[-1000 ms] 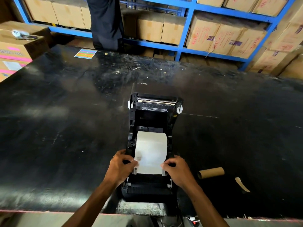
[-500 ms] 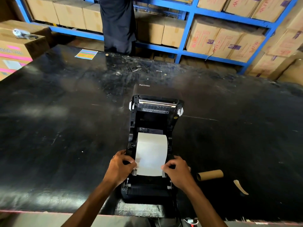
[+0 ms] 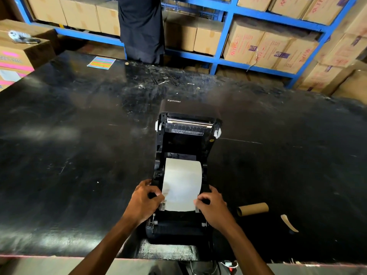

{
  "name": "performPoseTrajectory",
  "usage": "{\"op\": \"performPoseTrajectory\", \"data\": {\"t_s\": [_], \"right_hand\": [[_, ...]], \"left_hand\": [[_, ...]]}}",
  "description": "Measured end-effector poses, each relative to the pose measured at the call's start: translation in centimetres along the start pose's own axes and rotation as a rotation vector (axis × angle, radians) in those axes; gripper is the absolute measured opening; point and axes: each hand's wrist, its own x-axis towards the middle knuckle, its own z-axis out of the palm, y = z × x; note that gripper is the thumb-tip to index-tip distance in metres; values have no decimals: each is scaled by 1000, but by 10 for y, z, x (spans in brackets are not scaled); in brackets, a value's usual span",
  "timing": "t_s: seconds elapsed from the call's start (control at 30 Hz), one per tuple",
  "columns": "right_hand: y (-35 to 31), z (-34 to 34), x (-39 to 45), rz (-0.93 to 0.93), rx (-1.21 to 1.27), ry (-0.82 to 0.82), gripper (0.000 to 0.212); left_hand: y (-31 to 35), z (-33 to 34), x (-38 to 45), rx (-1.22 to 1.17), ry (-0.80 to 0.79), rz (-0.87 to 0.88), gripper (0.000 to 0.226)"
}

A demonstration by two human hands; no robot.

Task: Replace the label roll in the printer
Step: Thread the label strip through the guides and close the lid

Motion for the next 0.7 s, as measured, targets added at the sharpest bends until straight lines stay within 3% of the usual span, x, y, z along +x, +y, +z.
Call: {"op": "performPoseTrajectory", "data": {"t_s": [0.13,0.3,0.5,0.7], "right_hand": [[-1,-1,6,33,0,-15,26],[2,3,6,59,209,23,21],[5,4,8,61,153,23,28],[6,6,5,55,219,105,16]], "left_hand": [[-1,-2,0,-6,12,33,22],[3,0,2,60,-16,36,25],[-3,1,2,-32,-8,3,19],[1,0,4,40,-27,12,20]]}}
